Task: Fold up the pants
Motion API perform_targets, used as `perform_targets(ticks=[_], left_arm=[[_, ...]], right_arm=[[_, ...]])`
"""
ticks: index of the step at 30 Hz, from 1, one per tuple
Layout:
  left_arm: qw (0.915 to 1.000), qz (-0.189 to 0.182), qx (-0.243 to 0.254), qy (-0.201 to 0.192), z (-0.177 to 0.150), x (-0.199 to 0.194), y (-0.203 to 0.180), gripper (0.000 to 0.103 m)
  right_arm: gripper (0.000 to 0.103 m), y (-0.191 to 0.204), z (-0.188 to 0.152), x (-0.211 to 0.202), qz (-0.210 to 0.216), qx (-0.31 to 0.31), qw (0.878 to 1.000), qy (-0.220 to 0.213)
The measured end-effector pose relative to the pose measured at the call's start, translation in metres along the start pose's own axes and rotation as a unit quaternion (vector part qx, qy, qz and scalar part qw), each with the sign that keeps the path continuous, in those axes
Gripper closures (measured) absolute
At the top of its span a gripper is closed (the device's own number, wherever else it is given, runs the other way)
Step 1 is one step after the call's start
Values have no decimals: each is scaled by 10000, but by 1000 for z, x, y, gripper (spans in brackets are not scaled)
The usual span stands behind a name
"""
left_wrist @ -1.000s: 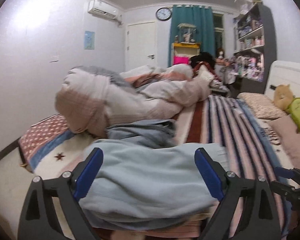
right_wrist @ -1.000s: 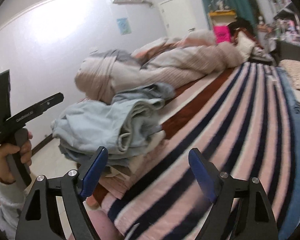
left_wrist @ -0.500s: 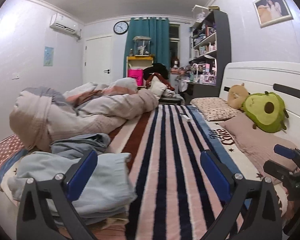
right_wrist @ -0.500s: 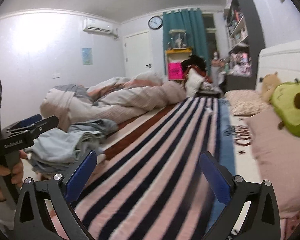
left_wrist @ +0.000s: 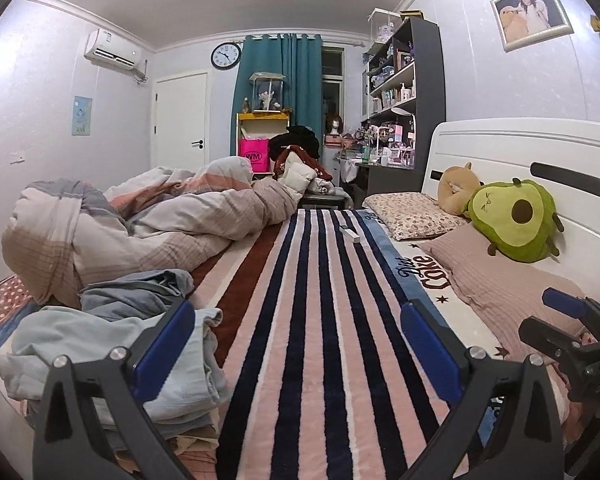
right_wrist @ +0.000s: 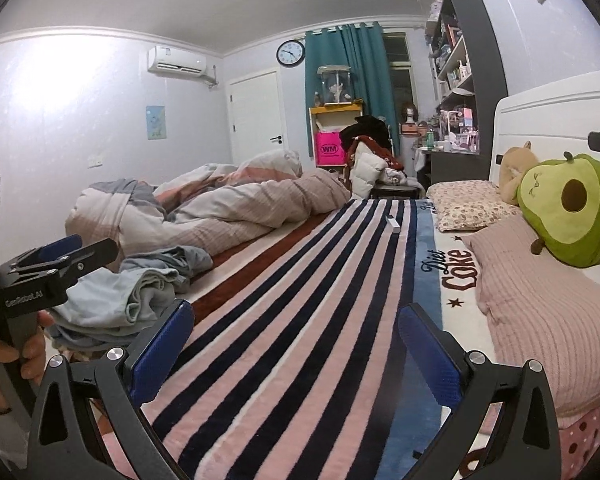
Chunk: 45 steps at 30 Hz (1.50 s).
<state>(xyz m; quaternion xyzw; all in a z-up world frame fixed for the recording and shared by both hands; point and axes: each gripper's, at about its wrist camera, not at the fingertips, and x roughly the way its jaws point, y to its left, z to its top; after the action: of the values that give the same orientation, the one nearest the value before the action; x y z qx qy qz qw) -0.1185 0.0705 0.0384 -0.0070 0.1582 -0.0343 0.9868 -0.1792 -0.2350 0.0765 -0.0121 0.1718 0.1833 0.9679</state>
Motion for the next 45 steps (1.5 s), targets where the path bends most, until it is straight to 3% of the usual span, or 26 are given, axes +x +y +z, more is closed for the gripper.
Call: perform_targets(ticks=[45], left_arm=[[9997,193,-128,-39,-4,-10,18,1]], right_arm=[[1,15,0,2,-15,-60,10000,-25]])
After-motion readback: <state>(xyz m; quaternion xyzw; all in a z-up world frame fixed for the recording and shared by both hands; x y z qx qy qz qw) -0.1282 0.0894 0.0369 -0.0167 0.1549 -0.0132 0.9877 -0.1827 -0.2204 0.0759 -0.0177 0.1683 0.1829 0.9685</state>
